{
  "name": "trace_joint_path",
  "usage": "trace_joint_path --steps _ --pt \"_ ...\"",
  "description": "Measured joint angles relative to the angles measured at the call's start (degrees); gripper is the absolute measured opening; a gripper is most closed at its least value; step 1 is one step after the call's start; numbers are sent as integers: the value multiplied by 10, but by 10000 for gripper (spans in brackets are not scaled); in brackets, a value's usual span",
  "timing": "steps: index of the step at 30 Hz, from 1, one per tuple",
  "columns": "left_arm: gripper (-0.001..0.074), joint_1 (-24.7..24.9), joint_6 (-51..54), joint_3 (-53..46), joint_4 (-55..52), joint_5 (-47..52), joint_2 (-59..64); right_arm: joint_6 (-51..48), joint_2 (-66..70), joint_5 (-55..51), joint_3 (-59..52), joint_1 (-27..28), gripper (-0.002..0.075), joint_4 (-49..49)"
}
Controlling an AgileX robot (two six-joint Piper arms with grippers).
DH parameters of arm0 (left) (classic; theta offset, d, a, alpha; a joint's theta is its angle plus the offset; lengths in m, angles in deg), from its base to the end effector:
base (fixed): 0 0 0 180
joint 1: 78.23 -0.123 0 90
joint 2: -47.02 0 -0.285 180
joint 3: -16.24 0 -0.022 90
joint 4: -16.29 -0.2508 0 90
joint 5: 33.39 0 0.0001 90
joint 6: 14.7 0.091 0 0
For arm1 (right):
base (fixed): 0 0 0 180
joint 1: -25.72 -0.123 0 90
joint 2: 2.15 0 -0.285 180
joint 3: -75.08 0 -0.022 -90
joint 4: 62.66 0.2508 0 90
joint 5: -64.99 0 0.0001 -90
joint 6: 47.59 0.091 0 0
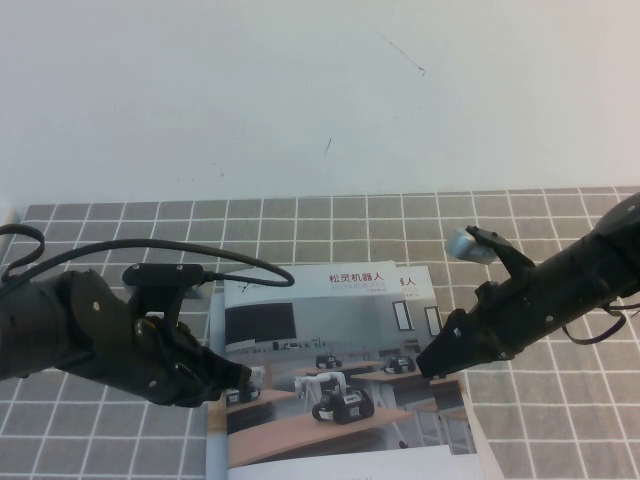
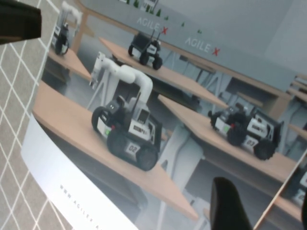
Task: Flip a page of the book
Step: Open the closed book
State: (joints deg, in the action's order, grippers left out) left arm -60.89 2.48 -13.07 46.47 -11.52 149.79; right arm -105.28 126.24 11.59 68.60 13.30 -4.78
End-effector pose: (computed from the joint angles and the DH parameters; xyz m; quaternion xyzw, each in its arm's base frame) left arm 0.2878 -0.1078 0.1708 0.0752 0.9617 -0.1492 0.2174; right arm 0.3590 0.1425 0.1193 -0.2428 0.8959 0.3627 0.0829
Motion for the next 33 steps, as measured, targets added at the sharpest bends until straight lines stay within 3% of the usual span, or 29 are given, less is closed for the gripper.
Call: trace_joint_path --steps 23,33 --pt "-4 0 33 1 70 -11 48 25 0 15 0 0 333 -23" --pt "-4 0 41 1 84 -11 49 23 1 -1 0 -7 333 14"
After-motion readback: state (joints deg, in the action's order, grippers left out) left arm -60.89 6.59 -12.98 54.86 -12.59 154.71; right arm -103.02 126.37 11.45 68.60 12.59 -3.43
